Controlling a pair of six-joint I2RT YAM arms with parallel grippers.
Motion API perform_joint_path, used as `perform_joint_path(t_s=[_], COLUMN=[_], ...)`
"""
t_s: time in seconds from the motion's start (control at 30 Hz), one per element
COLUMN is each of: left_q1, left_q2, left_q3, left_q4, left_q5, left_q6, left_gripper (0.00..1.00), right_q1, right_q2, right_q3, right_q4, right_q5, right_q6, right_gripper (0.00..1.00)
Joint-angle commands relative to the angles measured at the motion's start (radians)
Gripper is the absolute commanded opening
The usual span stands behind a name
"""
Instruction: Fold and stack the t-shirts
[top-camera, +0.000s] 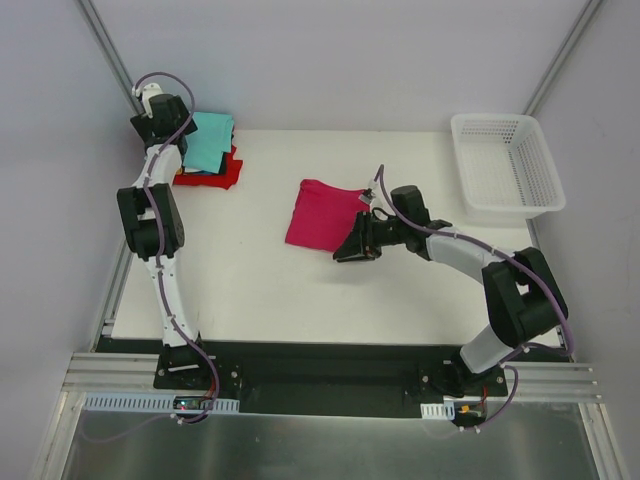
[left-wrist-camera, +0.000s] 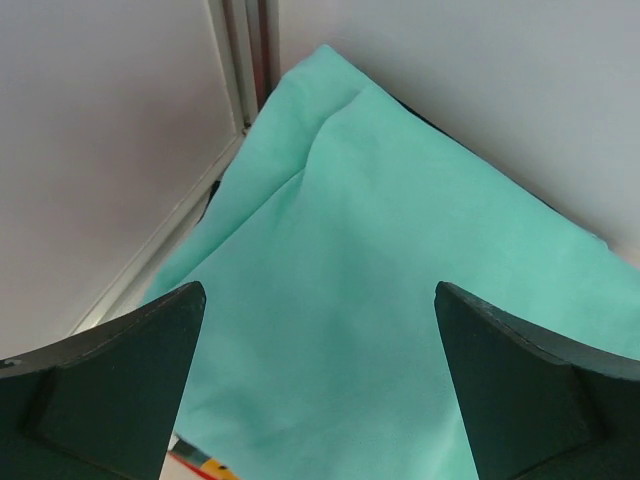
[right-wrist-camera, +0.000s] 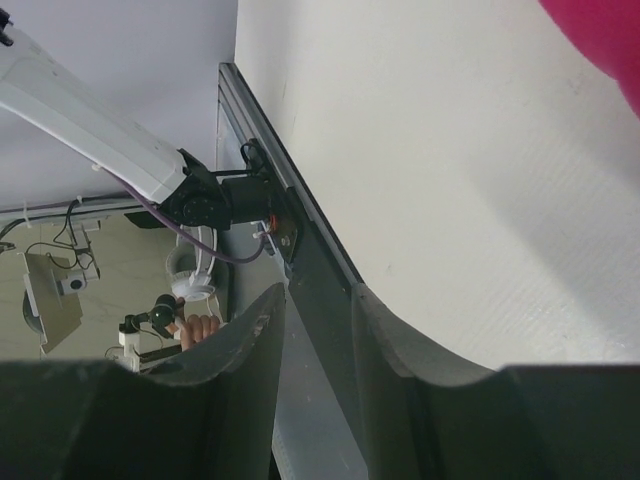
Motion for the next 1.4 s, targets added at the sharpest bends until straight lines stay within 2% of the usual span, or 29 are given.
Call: perform_joint_path(t_s=[0.0, 0.07, 0.17, 0.4, 0.57, 0.7, 0.83, 0.93, 1.07, 1.23, 1.37], left_q1=[-0.004, -0.002, -0.002, -0.005, -0.005, -0.005, -0.002, 0.001, 0.029, 0.030, 0.036], left_q2=[0.031, 0.028, 0.038, 0.146, 0.207, 0.189, 0.158, 0.164, 0.172, 0.183, 0.163], left_q3=[0.042, 0.010, -0.018, 0.096, 0.215, 0.200, 0.128, 0.123, 0.096, 0.090, 0.061], left_q4=[0.072, 0.175, 0.246, 0.361, 0.237, 0.203, 0.248, 0.228, 0.225, 0.203, 0.137], left_q5=[0.058, 0.078, 0.124, 0.184, 0.187, 0.196, 0.192, 0.205, 0.248, 0.276, 0.238], left_q6=[-0.087, -0.093, -0.102, -0.061, -0.076, -0.074, -0.114, -0.179, -0.344, -0.387, -0.476], left_gripper=[0.99, 0.99, 0.99, 0.99, 0.99, 0.99, 0.99, 0.99, 0.99, 0.99, 0.99], right_q1=[0.026, 0.032, 0.039, 0.053, 0.058, 0.069, 0.076, 0.078, 0.079, 0.078, 0.078], right_q2=[-0.043, -0.038, -0.029, -0.004, 0.009, 0.020, 0.019, 0.008, -0.006, -0.023, -0.044], right_q3=[0.017, 0.016, 0.016, 0.023, 0.051, 0.066, 0.066, 0.063, 0.068, 0.062, 0.065], right_q4=[0.065, 0.071, 0.089, 0.115, 0.132, 0.151, 0.157, 0.157, 0.157, 0.152, 0.149], right_q5=[-0.029, -0.034, -0.039, -0.057, -0.055, -0.052, -0.051, -0.046, -0.052, -0.055, -0.054], right_q6=[0.031, 0.038, 0.048, 0.085, 0.113, 0.137, 0.147, 0.151, 0.154, 0.159, 0.162], right_gripper=[0.37, 0.37, 0.37, 0.38, 0.38, 0.38, 0.38, 0.39, 0.39, 0.39, 0.39])
